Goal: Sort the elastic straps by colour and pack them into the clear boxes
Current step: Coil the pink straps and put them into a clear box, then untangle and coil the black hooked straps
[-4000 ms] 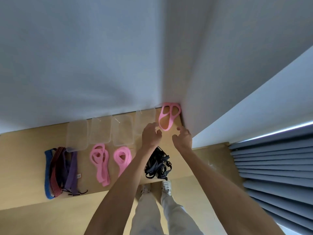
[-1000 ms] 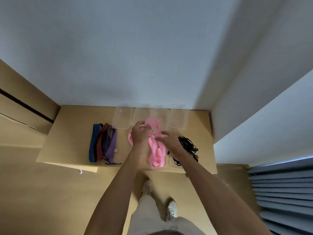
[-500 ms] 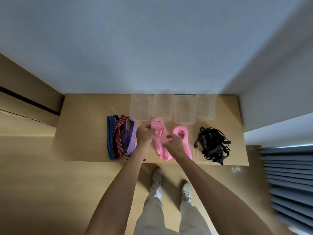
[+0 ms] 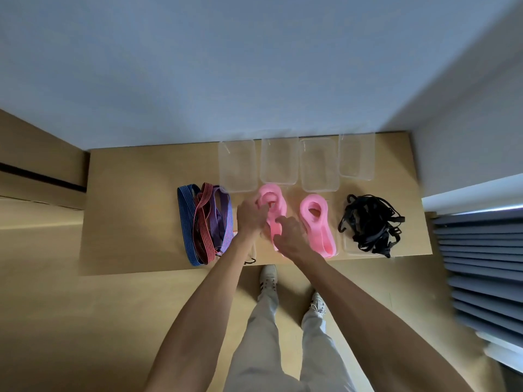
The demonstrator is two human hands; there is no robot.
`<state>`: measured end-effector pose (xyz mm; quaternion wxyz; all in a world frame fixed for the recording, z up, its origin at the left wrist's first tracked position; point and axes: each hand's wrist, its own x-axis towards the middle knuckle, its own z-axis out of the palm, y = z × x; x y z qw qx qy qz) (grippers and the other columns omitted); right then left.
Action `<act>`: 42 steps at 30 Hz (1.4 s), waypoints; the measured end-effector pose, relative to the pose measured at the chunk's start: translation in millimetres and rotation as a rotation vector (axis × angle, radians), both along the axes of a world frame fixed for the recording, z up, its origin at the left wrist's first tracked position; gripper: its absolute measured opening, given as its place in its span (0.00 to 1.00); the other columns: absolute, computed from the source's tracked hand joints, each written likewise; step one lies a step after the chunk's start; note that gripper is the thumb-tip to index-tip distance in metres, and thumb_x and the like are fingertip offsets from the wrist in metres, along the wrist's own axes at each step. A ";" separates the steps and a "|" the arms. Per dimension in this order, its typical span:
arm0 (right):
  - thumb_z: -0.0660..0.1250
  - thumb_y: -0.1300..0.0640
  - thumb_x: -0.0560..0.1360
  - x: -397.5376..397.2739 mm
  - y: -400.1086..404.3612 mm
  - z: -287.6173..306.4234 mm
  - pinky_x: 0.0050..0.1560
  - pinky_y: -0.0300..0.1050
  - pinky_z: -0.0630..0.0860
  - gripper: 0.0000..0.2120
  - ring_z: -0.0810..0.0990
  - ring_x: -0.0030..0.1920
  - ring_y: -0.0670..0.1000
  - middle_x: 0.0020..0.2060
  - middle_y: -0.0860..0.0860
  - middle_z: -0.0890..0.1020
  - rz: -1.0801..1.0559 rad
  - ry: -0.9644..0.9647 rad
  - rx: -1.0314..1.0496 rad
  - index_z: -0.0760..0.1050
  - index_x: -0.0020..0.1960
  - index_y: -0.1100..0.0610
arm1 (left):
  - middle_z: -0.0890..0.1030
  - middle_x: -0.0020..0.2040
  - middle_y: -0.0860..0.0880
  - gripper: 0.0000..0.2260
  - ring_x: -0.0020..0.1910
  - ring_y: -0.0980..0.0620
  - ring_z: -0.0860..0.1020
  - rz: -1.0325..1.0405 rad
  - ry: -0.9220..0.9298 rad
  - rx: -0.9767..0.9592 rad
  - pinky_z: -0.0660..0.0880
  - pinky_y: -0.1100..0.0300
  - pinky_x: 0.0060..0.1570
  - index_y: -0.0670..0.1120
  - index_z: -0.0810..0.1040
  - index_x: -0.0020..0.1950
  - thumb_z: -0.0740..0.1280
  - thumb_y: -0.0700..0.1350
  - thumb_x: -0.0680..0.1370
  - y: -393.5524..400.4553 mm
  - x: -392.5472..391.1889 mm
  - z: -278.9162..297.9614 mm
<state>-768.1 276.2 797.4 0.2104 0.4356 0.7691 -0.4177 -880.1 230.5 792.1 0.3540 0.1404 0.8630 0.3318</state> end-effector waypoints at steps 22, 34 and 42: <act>0.62 0.66 0.74 99.8 121.0 101.7 0.50 0.49 0.76 0.17 0.80 0.55 0.61 0.59 0.61 0.79 -0.396 0.257 0.428 0.76 0.63 0.62 | 0.80 0.60 0.45 0.13 0.55 0.46 0.80 -0.312 0.279 0.223 0.76 0.53 0.57 0.42 0.80 0.62 0.65 0.37 0.78 89.1 100.4 83.7; 0.60 0.66 0.73 194.4 203.0 61.7 0.56 0.49 0.75 0.23 0.77 0.57 0.59 0.61 0.58 0.77 -0.368 0.091 0.234 0.73 0.67 0.58 | 0.78 0.66 0.44 0.18 0.62 0.47 0.78 -0.343 0.047 -0.062 0.72 0.64 0.53 0.42 0.75 0.70 0.61 0.36 0.79 167.2 193.0 52.1; 0.59 0.67 0.74 197.7 223.4 34.8 0.59 0.51 0.75 0.23 0.76 0.60 0.60 0.62 0.59 0.75 -0.299 0.077 0.195 0.72 0.68 0.58 | 0.80 0.62 0.43 0.17 0.57 0.44 0.80 -0.360 0.128 -0.137 0.78 0.52 0.56 0.42 0.76 0.67 0.62 0.36 0.78 189.9 197.5 25.5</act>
